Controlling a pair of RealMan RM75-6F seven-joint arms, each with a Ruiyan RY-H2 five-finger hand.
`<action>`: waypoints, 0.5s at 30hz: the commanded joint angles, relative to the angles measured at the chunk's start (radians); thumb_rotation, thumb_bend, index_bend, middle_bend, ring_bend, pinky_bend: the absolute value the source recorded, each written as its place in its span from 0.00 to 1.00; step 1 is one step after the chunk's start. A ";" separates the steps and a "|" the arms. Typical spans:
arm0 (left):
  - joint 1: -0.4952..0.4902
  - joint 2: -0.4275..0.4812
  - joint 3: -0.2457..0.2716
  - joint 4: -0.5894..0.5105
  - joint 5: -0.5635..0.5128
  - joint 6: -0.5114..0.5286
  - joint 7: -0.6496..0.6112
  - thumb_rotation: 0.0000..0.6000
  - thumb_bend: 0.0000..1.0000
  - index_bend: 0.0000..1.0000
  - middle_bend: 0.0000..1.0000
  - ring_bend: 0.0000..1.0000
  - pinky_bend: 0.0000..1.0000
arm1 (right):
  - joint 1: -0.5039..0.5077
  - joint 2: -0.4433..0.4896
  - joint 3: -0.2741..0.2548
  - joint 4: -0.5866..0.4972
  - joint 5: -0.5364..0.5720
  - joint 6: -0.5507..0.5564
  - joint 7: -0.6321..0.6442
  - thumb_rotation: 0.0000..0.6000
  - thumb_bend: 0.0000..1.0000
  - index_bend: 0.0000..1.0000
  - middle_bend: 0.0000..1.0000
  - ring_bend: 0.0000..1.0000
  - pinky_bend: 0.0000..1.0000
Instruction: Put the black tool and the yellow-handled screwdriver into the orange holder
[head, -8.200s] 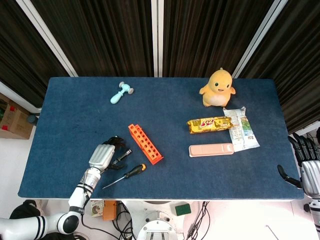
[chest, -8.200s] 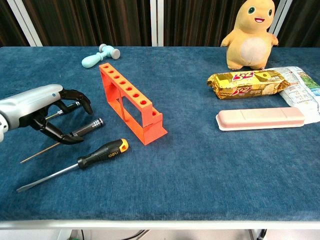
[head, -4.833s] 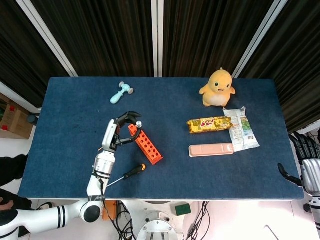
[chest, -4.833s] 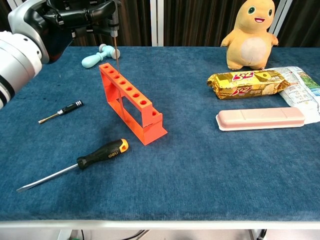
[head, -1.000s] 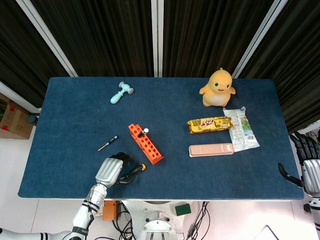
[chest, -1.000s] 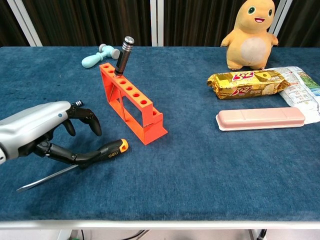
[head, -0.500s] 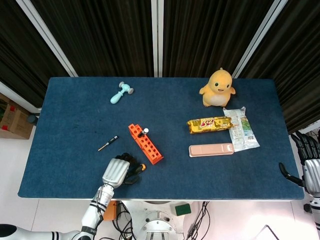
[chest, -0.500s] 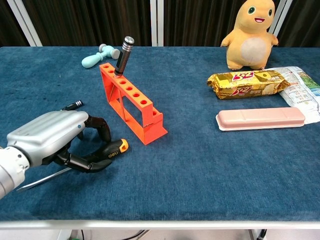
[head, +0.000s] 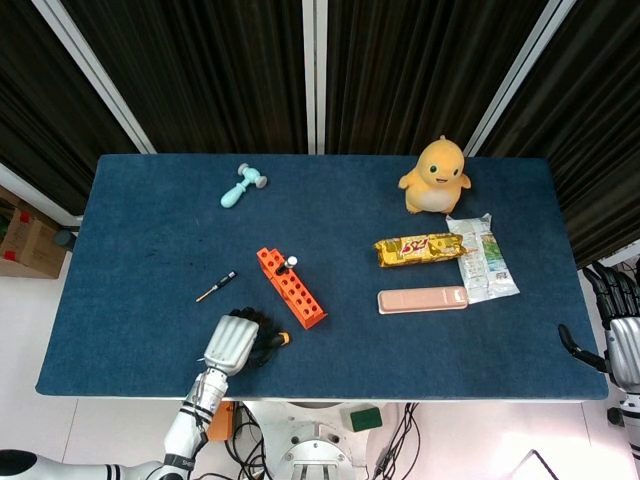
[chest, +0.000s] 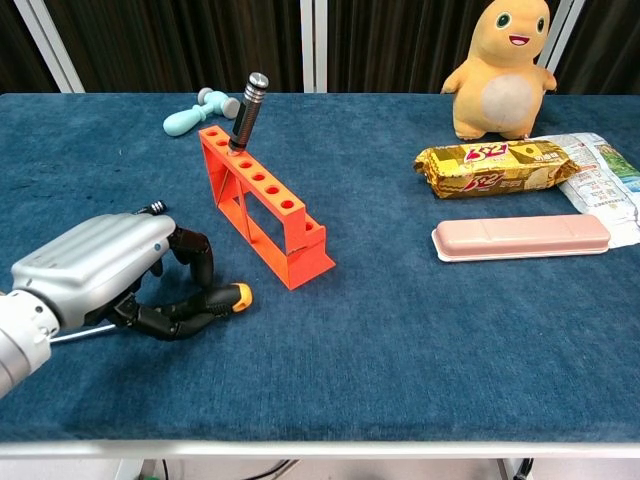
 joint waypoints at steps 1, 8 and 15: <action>0.002 0.004 0.005 -0.005 -0.004 -0.006 0.003 0.90 0.31 0.58 0.43 0.31 0.41 | 0.000 -0.001 0.000 0.000 0.000 0.001 0.000 1.00 0.34 0.00 0.00 0.00 0.00; 0.019 0.025 0.002 -0.039 0.056 0.043 -0.048 0.99 0.32 0.63 0.45 0.33 0.41 | 0.001 -0.004 0.000 0.003 -0.003 0.002 0.000 1.00 0.34 0.00 0.00 0.00 0.00; 0.060 0.086 -0.015 -0.094 0.175 0.166 -0.170 1.00 0.35 0.67 0.47 0.35 0.41 | 0.002 -0.007 -0.001 0.005 -0.007 0.002 -0.001 1.00 0.34 0.00 0.00 0.00 0.00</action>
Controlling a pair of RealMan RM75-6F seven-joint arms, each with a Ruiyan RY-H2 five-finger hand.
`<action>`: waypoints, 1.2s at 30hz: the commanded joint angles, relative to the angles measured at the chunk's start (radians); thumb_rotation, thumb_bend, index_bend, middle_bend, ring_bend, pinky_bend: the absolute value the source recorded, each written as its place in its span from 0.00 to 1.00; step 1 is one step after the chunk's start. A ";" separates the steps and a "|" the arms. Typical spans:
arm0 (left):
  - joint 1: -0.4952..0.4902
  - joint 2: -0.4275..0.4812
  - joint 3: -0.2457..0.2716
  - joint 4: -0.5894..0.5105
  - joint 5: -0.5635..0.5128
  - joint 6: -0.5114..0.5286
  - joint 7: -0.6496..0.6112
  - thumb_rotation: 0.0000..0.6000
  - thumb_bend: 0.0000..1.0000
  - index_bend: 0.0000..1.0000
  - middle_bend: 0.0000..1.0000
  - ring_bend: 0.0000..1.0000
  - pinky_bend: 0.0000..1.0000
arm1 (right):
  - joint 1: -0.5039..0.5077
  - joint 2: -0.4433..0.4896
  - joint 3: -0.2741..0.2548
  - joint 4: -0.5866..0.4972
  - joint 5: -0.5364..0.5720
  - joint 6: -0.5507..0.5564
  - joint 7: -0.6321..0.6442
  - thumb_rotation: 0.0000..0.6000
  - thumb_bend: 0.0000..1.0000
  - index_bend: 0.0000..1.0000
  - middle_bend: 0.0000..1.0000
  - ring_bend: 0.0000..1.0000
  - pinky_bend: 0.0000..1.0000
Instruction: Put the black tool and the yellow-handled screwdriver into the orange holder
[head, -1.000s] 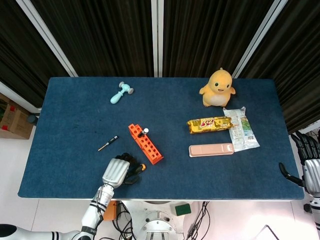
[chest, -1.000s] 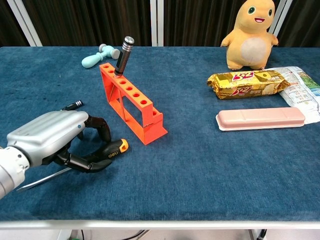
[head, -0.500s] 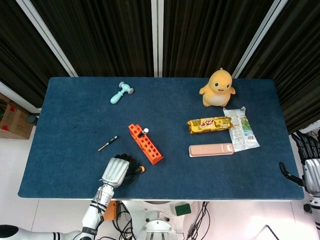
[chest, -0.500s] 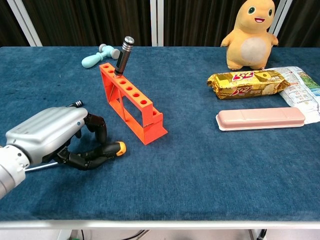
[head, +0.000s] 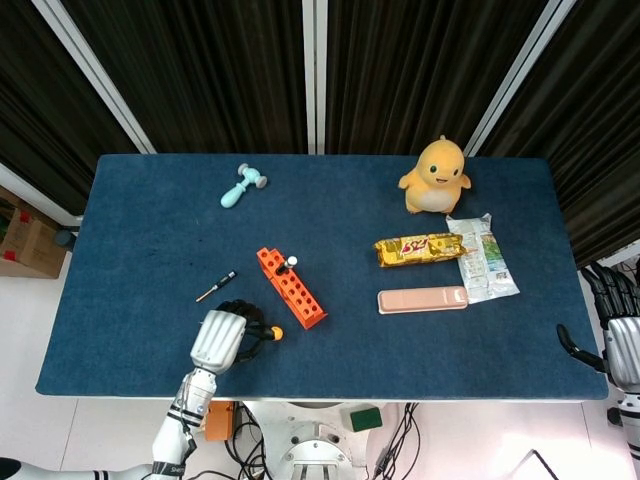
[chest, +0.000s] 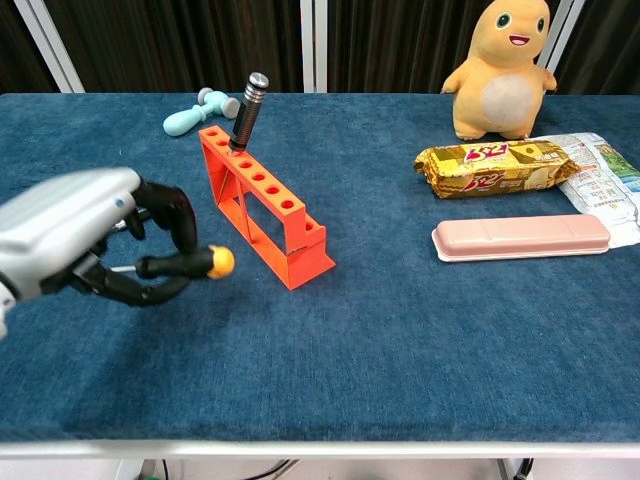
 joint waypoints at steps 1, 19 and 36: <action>0.030 0.043 -0.017 -0.039 0.057 0.069 -0.092 1.00 0.35 0.67 0.47 0.35 0.41 | -0.001 -0.001 0.000 0.000 -0.002 0.003 0.000 1.00 0.34 0.00 0.00 0.00 0.00; 0.060 0.270 -0.210 -0.320 -0.010 0.082 -0.738 1.00 0.36 0.68 0.49 0.36 0.44 | 0.001 -0.007 0.003 0.012 -0.004 0.012 0.024 1.00 0.34 0.00 0.00 0.00 0.00; -0.043 0.235 -0.307 -0.442 -0.140 -0.049 -0.827 1.00 0.35 0.66 0.48 0.35 0.44 | 0.006 -0.011 0.006 0.021 -0.002 0.008 0.039 1.00 0.34 0.00 0.00 0.00 0.00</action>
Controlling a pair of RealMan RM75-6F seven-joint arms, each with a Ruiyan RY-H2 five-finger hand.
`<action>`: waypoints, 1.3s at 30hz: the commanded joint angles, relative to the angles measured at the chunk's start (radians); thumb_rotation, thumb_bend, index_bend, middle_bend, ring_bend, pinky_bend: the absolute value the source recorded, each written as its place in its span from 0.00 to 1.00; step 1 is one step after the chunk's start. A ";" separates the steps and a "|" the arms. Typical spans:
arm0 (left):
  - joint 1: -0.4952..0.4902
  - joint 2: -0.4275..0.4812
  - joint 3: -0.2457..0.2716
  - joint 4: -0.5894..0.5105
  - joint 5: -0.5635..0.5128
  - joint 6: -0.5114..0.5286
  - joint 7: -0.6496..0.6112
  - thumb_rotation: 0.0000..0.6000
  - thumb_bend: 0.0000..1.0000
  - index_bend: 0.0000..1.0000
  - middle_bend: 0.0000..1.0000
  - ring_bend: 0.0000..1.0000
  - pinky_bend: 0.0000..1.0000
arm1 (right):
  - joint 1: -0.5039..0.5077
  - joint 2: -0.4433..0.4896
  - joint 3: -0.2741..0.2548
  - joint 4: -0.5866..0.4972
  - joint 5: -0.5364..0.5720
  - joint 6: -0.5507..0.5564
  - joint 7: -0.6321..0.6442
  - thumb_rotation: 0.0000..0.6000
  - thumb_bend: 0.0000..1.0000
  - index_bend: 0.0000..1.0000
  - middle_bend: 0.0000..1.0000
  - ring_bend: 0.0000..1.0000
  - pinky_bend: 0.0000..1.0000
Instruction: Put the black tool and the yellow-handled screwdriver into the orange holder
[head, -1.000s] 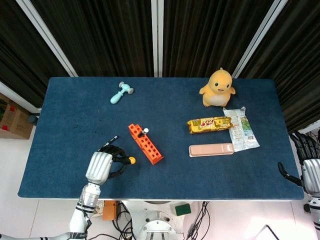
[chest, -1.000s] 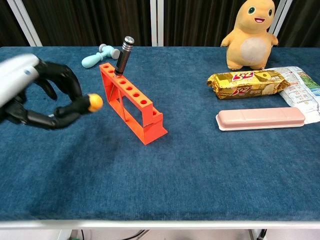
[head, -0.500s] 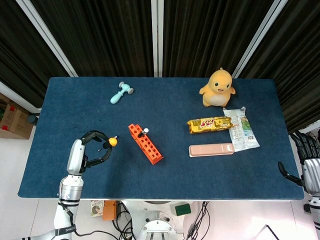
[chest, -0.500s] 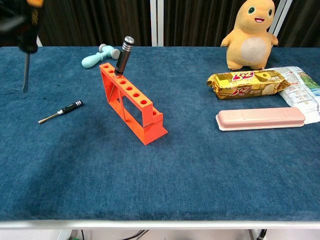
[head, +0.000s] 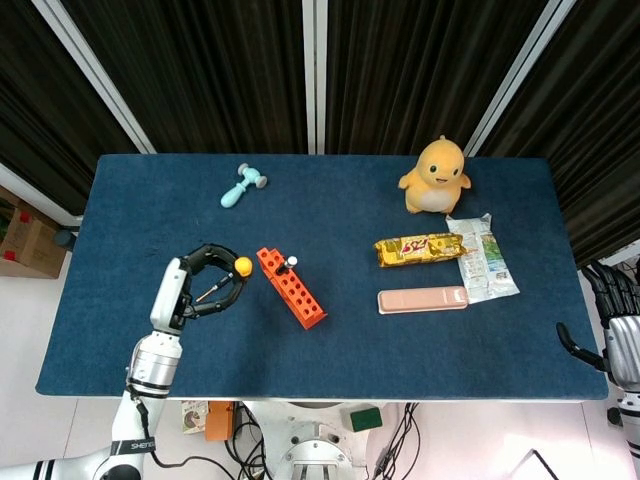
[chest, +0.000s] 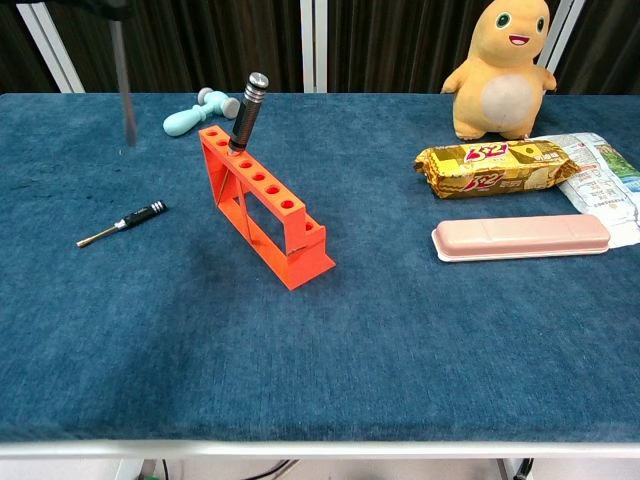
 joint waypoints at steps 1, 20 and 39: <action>-0.029 -0.039 -0.020 0.003 -0.018 -0.020 -0.016 1.00 0.35 0.66 0.48 0.35 0.44 | 0.001 -0.001 0.001 0.001 0.001 -0.002 -0.001 1.00 0.34 0.00 0.00 0.00 0.00; -0.114 -0.220 -0.077 0.171 -0.105 -0.069 -0.111 1.00 0.35 0.66 0.48 0.35 0.45 | 0.004 -0.001 0.000 0.006 0.002 -0.006 0.010 1.00 0.34 0.00 0.00 0.00 0.00; -0.128 -0.267 -0.095 0.259 -0.123 -0.098 -0.170 1.00 0.35 0.66 0.48 0.35 0.45 | 0.009 -0.005 0.008 0.010 0.021 -0.018 0.000 1.00 0.34 0.00 0.00 0.00 0.00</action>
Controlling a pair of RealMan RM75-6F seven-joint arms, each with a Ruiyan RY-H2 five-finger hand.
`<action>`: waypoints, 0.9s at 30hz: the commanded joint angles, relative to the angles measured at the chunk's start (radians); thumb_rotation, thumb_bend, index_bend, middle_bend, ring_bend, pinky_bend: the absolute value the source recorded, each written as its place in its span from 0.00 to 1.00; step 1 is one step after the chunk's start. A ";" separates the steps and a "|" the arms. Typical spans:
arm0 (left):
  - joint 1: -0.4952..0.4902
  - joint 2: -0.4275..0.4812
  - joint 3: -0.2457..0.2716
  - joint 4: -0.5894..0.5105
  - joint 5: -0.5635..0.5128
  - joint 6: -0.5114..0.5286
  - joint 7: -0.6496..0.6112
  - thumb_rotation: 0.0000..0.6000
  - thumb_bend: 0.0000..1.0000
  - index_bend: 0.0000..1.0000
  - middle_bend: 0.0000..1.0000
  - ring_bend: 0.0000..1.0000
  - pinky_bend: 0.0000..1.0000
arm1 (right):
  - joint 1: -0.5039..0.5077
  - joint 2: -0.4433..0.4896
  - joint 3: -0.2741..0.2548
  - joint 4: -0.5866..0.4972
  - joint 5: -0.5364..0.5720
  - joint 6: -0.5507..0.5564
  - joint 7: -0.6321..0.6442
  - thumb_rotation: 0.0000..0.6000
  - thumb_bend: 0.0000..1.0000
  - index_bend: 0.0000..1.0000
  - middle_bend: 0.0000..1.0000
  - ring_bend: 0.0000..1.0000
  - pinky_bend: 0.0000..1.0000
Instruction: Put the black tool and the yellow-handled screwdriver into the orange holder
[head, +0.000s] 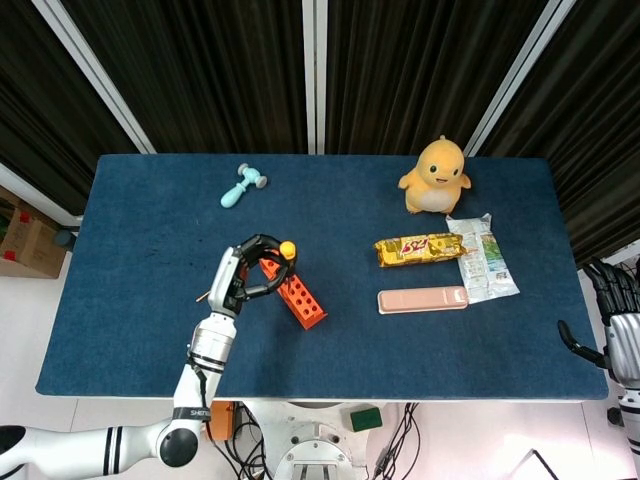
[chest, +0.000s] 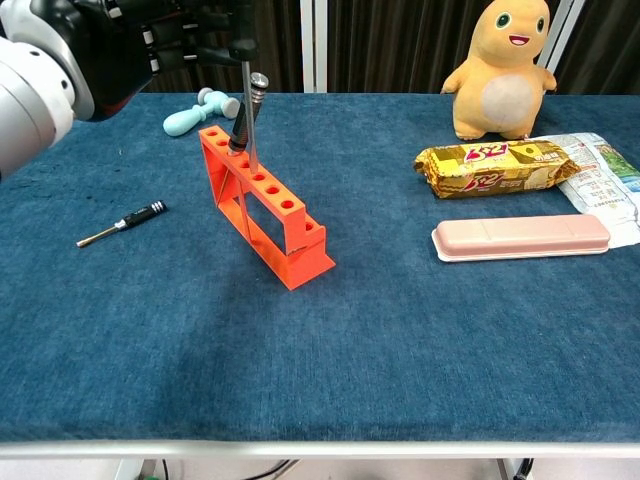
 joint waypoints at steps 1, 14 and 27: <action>0.002 -0.002 0.003 0.007 0.013 0.003 -0.003 1.00 0.35 0.66 0.48 0.35 0.44 | 0.001 -0.001 0.001 -0.002 0.000 -0.003 0.001 1.00 0.34 0.00 0.00 0.00 0.00; -0.003 -0.010 -0.005 0.030 0.000 -0.019 -0.026 1.00 0.35 0.66 0.48 0.35 0.45 | -0.001 0.003 0.001 -0.003 -0.001 0.003 0.007 1.00 0.34 0.00 0.00 0.00 0.00; -0.011 -0.034 0.009 0.078 -0.005 -0.039 -0.030 1.00 0.35 0.66 0.48 0.35 0.44 | -0.005 0.005 -0.002 -0.003 -0.010 0.012 0.016 1.00 0.34 0.00 0.00 0.00 0.00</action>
